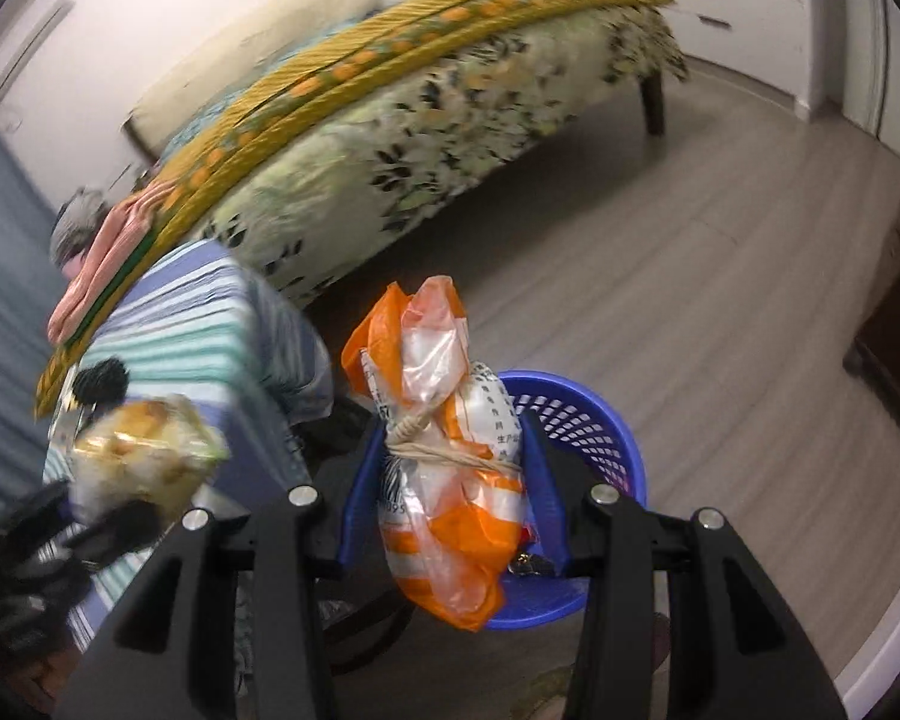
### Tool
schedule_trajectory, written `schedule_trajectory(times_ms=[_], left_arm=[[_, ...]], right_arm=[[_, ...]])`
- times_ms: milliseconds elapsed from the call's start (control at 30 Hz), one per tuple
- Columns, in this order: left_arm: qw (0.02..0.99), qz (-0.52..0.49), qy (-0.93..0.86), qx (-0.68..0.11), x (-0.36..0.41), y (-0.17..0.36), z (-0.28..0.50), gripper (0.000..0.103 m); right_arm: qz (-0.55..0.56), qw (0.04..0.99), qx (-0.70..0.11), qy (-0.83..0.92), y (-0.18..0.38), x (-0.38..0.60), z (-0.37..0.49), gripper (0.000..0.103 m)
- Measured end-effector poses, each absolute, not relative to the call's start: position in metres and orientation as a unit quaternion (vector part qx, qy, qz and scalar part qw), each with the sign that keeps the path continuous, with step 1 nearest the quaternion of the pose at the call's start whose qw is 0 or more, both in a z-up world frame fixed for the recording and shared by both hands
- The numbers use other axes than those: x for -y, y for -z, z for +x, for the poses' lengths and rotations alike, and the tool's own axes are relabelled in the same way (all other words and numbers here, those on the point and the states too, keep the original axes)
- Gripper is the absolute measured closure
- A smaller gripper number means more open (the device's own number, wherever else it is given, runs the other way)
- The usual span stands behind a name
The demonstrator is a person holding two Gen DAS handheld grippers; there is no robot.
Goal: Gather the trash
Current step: 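Carry both bags to the blue wastebasket and open both tools, then move both open tools back over the table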
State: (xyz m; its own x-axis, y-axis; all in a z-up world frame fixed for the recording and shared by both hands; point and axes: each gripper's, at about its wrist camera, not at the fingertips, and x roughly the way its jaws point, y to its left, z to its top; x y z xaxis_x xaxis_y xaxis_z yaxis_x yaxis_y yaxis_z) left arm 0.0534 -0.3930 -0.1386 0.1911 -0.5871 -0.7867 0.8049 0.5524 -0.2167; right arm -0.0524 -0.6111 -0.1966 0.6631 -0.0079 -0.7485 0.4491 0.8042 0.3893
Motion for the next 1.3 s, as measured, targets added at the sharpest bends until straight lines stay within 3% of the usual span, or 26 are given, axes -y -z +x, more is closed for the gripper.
schedule_trajectory(times_ms=[133,200,367,500,567,933,1300], left_arm=[[0.751,0.131,0.457,-0.458,0.437,0.168,0.064,0.057],[0.748,0.133,0.459,-0.46,0.45,0.177,0.068,0.043],[0.769,0.121,0.46,-0.427,0.448,0.161,0.065,0.014],[0.798,0.133,0.447,-0.382,0.416,0.135,0.056,0.006],[0.811,0.141,0.431,-0.369,0.39,0.128,0.053,0.005],[0.859,0.156,0.258,-0.414,0.185,0.163,0.068,0.005],[0.876,0.126,0.14,-0.445,0.049,0.173,0.123,0.005]], right_arm=[[0.317,0.856,-0.385,0.133,0.213,0.634,-0.052,0.057],[0.34,0.848,-0.38,0.144,0.224,0.648,-0.055,0.033],[0.362,0.841,-0.366,0.165,0.225,0.663,-0.065,0.032],[0.33,0.852,-0.362,0.187,0.217,0.656,-0.068,0.02],[0.297,0.858,-0.366,0.204,0.213,0.644,-0.067,0.014],[0.09,0.914,-0.375,0.123,0.188,0.486,-0.04,0.013],[0.003,0.914,-0.404,-0.039,0.183,0.299,0.021,0.011]])
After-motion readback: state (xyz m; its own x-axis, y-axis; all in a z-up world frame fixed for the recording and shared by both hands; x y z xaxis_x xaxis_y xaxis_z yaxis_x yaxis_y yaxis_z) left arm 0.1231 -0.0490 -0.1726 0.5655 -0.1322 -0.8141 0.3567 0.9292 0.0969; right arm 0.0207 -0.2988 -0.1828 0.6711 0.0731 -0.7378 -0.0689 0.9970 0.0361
